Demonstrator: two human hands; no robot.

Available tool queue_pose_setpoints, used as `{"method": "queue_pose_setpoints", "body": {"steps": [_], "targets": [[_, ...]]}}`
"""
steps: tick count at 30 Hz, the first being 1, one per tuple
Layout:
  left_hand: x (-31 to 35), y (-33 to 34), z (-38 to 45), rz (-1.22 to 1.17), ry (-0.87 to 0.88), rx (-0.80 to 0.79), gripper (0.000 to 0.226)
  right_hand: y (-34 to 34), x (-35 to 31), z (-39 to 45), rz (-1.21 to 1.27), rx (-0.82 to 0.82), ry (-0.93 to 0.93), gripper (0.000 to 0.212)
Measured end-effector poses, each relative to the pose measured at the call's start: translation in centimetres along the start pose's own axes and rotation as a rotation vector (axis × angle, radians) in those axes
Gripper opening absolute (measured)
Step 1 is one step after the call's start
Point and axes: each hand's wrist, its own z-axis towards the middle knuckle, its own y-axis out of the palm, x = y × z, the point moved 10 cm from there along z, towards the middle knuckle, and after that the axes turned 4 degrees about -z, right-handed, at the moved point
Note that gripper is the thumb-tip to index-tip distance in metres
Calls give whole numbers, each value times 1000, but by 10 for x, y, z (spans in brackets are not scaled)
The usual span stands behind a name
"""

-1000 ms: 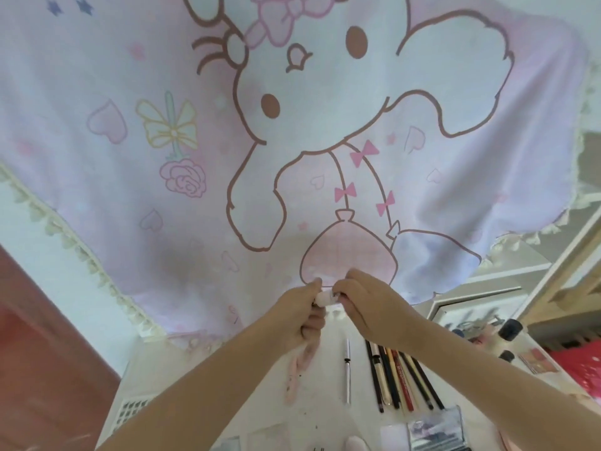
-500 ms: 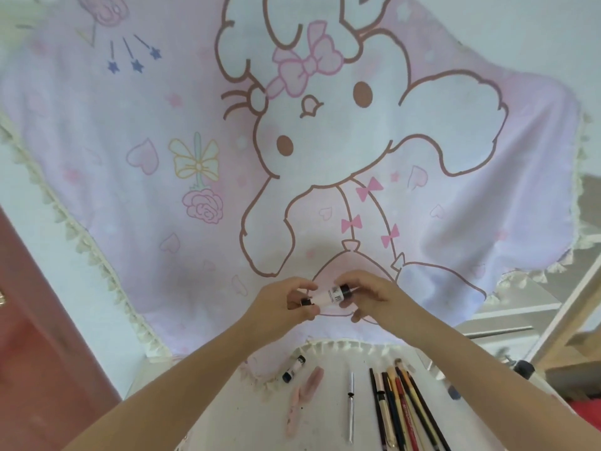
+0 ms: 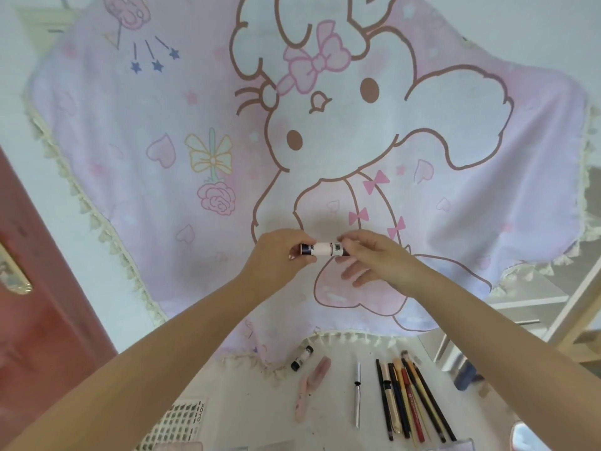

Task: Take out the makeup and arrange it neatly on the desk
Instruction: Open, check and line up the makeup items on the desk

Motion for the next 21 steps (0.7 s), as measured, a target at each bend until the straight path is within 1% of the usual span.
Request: {"method": "queue_pose_setpoints", "body": {"steps": [2,4,6,8,10,12,14,17,21], "targets": [[9,-1,-2,58,93,7,24,0,0,1,15,7,21,19],[11,-5,-3,117,131,22,24,-6,-11,2,46,80,-85,19],[16,-12,-4,172,162,56,22,-11,-18,1,40,126,-187,31],[26,-12,-6,286,259,51,21,-8,-20,1,69,95,-209,40],[33,-11,-8,384,322,72,27,-4,-17,3,121,59,-190,38],[35,-10,-10,421,355,84,31,-4,-17,3,137,62,-175,27],[37,-8,-11,453,389,86,31,-6,-15,4,165,74,-173,23],[42,-2,-16,510,499,71,27,-10,-13,4,140,106,-175,26],[36,8,-19,531,502,42,27,-16,-11,2,-28,199,-219,37]]}}
